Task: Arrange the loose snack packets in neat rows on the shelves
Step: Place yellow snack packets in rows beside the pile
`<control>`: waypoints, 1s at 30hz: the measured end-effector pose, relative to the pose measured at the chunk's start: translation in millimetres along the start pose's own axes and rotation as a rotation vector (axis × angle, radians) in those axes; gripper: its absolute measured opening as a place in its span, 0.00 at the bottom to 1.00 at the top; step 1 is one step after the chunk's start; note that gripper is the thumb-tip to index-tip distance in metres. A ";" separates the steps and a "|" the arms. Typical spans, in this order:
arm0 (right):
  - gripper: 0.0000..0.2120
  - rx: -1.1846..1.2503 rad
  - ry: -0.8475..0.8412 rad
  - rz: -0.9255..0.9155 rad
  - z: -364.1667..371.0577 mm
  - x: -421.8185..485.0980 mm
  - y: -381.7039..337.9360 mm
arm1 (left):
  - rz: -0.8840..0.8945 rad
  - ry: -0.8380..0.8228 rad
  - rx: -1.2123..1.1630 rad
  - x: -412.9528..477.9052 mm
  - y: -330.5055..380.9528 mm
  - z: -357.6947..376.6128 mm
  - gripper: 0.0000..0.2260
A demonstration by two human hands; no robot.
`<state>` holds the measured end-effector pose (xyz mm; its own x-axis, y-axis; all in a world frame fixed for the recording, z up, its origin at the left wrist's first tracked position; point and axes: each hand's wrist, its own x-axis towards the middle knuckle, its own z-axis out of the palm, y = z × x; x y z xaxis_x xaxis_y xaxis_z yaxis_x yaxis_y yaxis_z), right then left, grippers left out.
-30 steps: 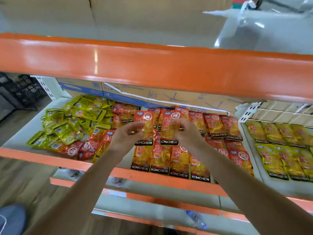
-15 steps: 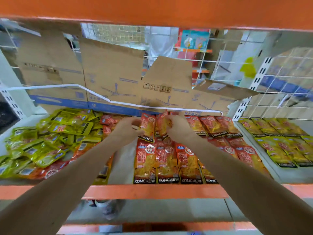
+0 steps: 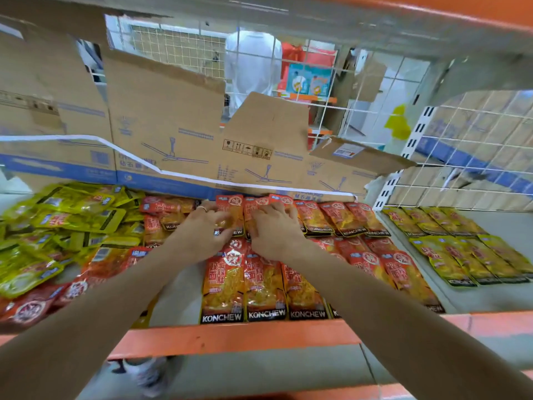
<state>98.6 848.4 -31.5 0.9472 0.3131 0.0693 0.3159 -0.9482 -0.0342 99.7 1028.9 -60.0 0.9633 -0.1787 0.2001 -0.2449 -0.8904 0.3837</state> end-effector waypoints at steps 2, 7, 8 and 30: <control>0.20 0.009 -0.020 0.012 -1.4 1.6 0.0 | 0.020 -0.020 0.014 -0.4 1.7 0.0 0.19; 0.23 0.023 -0.038 0.027 -2.8 1.7 1.2 | -0.003 -0.038 0.038 7.2 3.3 -2.8 0.19; 0.23 0.025 -0.045 0.026 -2.9 -0.3 1.5 | -0.001 -0.042 0.041 7.6 4.3 -3.6 0.19; 0.28 0.128 0.034 -0.461 -71.3 13.9 -146.5 | -0.515 0.236 0.055 -143.6 -39.1 -128.2 0.24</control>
<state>61.6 987.8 45.5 0.7053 0.6954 0.1380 0.7087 -0.6962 -0.1143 -43.0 1143.0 11.8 0.9047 0.3772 0.1980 0.2624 -0.8596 0.4385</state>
